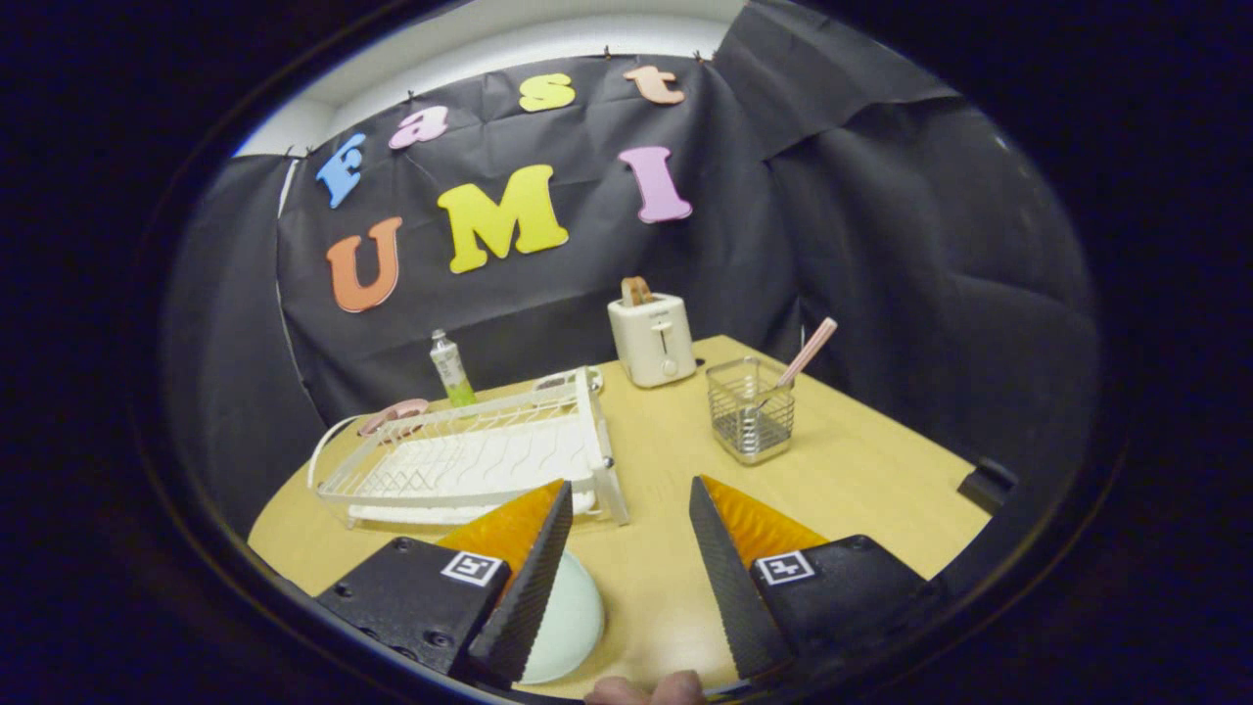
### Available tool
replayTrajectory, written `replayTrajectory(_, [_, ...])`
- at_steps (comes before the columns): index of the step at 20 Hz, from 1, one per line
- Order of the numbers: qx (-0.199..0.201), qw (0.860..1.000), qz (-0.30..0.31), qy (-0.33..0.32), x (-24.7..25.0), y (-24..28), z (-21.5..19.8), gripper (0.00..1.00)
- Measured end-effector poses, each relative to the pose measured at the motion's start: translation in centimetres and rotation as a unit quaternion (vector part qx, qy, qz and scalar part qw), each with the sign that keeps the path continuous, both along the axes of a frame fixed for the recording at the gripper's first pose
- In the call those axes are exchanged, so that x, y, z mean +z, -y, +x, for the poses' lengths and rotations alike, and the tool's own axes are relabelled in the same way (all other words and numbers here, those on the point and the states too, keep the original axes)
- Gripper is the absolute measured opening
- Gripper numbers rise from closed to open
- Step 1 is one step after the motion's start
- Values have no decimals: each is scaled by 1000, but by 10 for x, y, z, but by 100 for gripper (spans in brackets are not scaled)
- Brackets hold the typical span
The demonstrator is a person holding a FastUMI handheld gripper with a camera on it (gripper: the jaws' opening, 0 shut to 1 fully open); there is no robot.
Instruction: Take the plate from the dish rack, then take the spoon from the basket and place it into the plate.
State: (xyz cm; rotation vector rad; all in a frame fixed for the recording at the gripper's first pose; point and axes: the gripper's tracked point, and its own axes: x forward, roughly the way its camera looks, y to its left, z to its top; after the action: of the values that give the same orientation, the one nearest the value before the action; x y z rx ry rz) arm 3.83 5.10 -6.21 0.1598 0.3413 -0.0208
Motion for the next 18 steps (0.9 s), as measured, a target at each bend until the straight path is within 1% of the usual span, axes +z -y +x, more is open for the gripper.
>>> replayTrajectory(1, [-10,1000,-20,8,6,11,0,92])
replayTrajectory(2, [-13,999,-31,13,11,21,1,100])
replayTrajectory(6, [-38,998,-33,40,34,71,16,100])
replayTrajectory(8, [-39,997,-37,48,34,93,27,100])
replayTrajectory(11, [-11,998,-35,42,21,115,51,100])
replayTrajectory(15, [2,999,-14,36,6,147,97,100])
replayTrajectory(18, [21,999,7,34,-2,159,131,94])
